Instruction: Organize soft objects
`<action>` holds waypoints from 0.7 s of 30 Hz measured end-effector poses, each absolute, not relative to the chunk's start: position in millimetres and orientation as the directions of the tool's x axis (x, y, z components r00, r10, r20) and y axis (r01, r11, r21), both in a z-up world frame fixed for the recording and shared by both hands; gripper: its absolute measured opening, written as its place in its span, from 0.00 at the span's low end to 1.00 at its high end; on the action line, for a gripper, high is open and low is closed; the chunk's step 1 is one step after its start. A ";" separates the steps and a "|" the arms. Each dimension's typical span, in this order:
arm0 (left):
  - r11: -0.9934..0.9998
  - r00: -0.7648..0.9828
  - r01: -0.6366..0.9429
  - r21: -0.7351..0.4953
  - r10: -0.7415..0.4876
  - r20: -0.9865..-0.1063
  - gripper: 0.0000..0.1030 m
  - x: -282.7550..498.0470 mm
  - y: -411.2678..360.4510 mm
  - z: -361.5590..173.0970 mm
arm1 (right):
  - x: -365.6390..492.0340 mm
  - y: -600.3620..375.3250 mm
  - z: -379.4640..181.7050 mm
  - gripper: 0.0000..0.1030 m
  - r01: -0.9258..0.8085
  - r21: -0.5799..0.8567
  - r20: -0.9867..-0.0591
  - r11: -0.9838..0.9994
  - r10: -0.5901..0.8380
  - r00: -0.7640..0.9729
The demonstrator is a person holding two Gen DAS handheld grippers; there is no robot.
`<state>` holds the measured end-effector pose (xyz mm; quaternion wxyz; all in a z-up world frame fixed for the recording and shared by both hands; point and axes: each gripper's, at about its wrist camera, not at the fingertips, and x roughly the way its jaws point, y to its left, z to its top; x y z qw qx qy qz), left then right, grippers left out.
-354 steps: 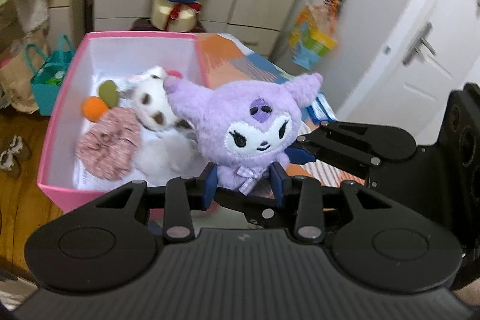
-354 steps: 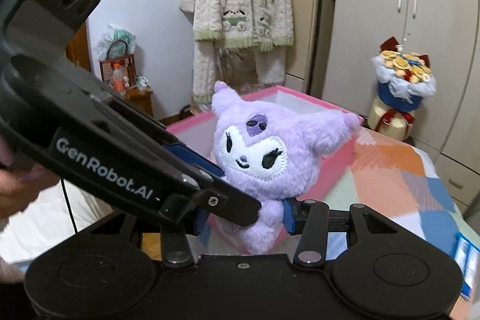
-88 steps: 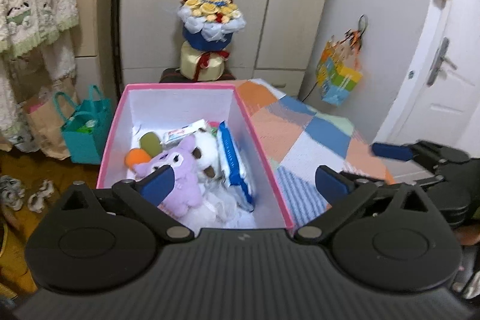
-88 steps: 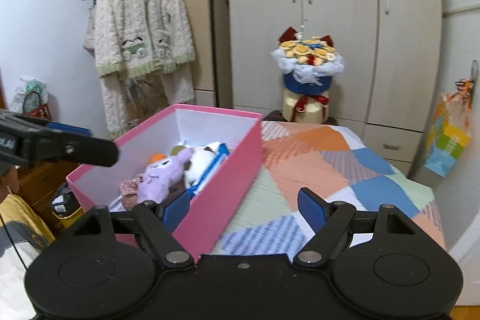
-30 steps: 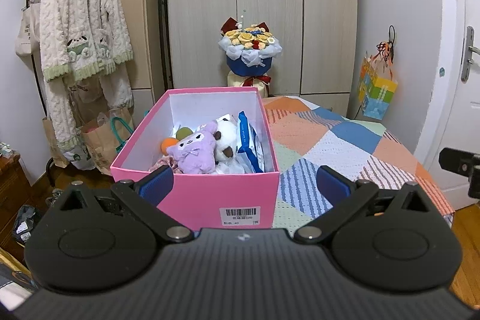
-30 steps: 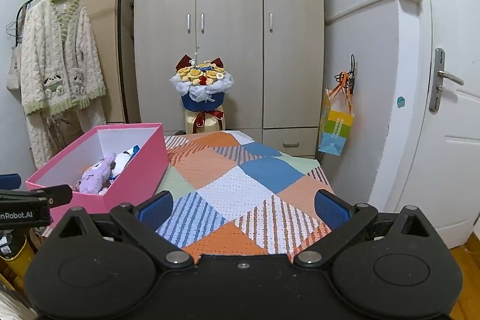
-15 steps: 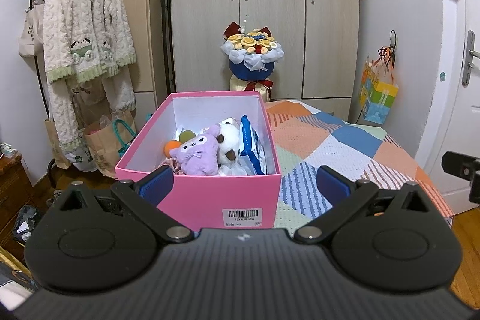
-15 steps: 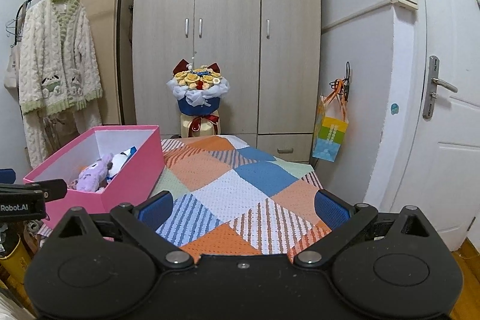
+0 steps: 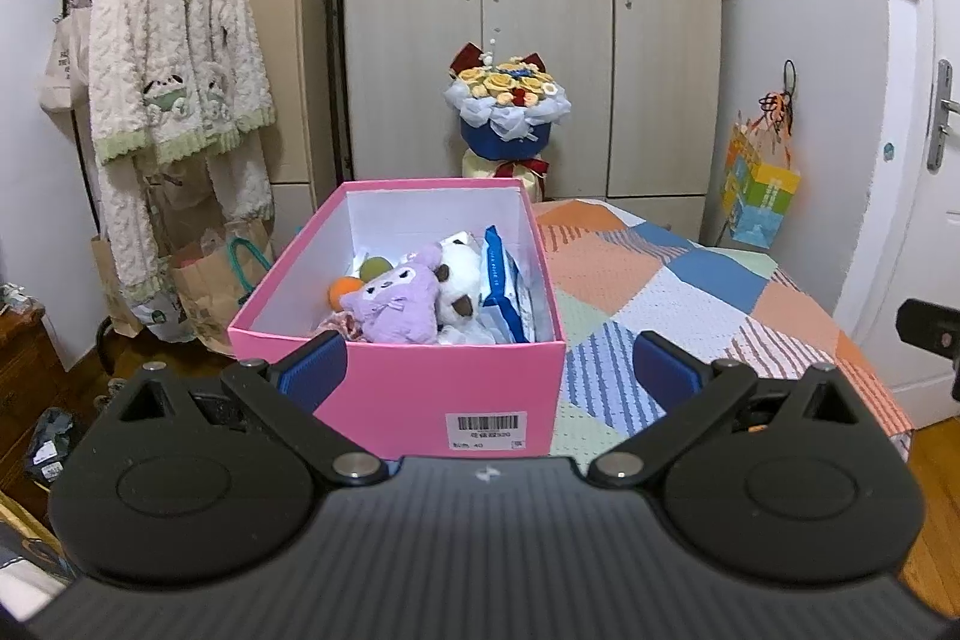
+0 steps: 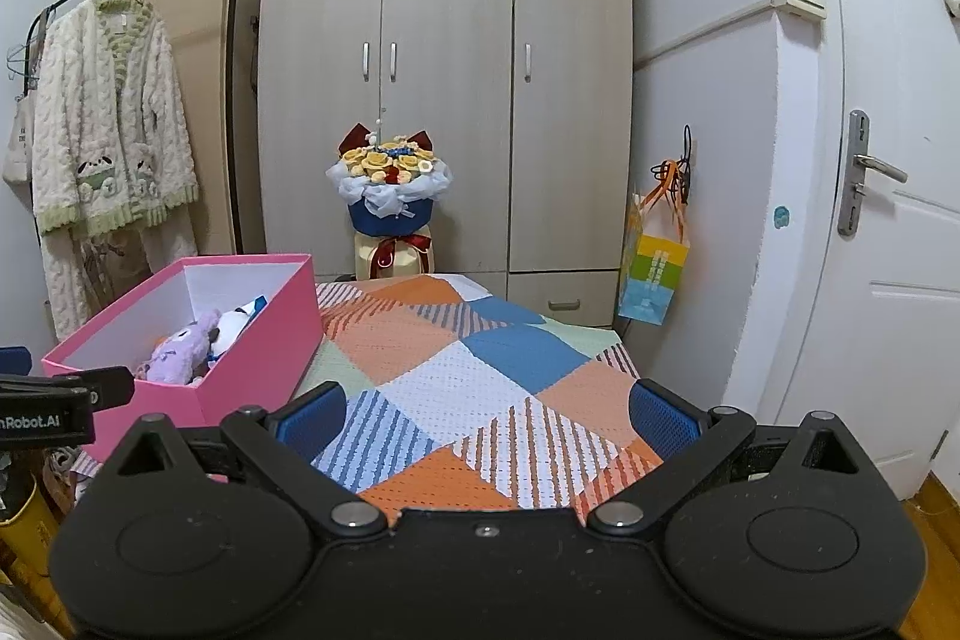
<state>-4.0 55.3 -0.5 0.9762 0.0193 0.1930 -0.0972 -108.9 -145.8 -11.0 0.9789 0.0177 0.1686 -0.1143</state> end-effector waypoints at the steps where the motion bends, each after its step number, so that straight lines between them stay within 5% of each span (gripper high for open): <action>1: 0.980 0.908 0.197 0.002 -0.181 -0.378 1.00 -4.5 55.1 -0.4 | -109.1 -145.8 -11.3 0.99 0.229 -0.004 -0.333 0.974 -0.217 0.917; 21: 0.979 0.907 0.202 -0.007 -0.190 -0.375 1.00 -8.1 56.8 -2.6 | -105.6 -140.3 -16.1 0.99 0.229 -0.036 -0.354 0.973 -0.227 0.907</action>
